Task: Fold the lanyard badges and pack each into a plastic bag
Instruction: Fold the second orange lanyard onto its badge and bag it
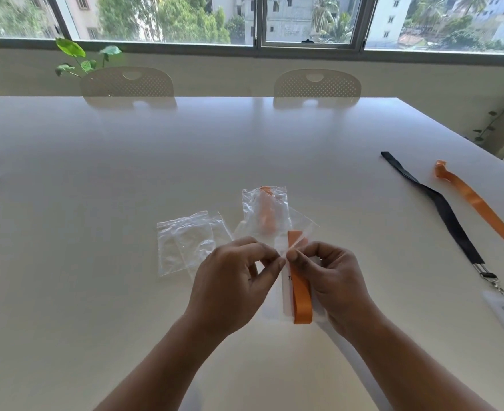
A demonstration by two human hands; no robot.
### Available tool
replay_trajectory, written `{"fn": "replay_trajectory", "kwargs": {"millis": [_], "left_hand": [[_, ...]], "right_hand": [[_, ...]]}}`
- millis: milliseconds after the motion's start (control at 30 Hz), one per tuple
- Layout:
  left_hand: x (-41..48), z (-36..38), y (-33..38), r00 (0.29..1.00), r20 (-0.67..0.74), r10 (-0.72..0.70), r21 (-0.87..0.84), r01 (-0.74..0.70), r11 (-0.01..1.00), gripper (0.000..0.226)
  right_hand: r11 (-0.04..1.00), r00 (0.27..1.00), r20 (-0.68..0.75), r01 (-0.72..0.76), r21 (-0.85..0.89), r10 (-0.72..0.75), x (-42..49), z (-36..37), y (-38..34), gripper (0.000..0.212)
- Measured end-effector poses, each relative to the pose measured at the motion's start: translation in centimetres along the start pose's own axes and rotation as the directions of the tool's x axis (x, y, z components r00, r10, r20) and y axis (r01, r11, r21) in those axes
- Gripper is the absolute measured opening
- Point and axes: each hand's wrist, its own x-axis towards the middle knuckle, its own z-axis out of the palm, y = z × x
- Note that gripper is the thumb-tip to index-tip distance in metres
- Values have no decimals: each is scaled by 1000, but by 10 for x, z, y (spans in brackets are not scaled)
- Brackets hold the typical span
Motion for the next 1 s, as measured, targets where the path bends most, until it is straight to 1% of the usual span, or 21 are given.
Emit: {"fn": "replay_trajectory", "kwargs": {"millis": [100, 200, 367, 400, 467, 533, 567, 633, 700, 800, 900, 1000], "left_hand": [[1, 1, -1, 998, -52, -48, -85, 43, 995, 7], [0, 4, -1, 994, -103, -41, -57, 35, 998, 10], [-3, 10, 5, 981, -190, -45, -44, 37, 998, 16], [-4, 10, 6, 981, -188, -50, -40, 44, 998, 16], [-4, 8, 6, 989, -144, -43, 33, 48, 998, 14], [-3, 3, 6, 998, -61, 20, 155, -10, 988, 11], [-3, 0, 6, 998, -12, 57, 178, -54, 983, 10], [-1, -3, 3, 994, 52, 92, 145, -99, 984, 13], [2, -6, -1, 994, 62, 86, 97, -91, 991, 13], [4, -9, -5, 993, 86, 78, 54, -83, 995, 9], [3, -7, -3, 996, 67, 58, 20, -60, 998, 4], [0, -2, 3, 998, 26, 49, 3, -49, 999, 9]], "right_hand": [[1000, 1000, 19, 6, 19, -6, 0, 0, 0, 30], [1000, 999, 37, 1, -12, -1, -1, 0, -2, 21], [999, 999, 47, -10, -37, 11, -3, 0, -2, 12], [998, 999, 49, -4, -56, 7, -3, 0, -2, 7], [985, 999, 31, 45, -164, -41, -3, -1, 0, 10], [946, 994, 32, 109, -306, -104, -2, -3, 2, 11], [931, 991, 50, 136, -339, -126, -2, -3, 2, 10], [927, 985, 89, 166, -336, -145, -1, -2, 1, 8], [922, 979, 115, 199, -332, -169, 0, -3, -2, 11], [899, 972, 148, 225, -375, -182, 0, -4, -2, 16], [883, 974, 145, 221, -414, -176, -1, -3, 0, 10], [870, 974, 120, 226, -438, -193, -3, -2, -1, 16]]}}
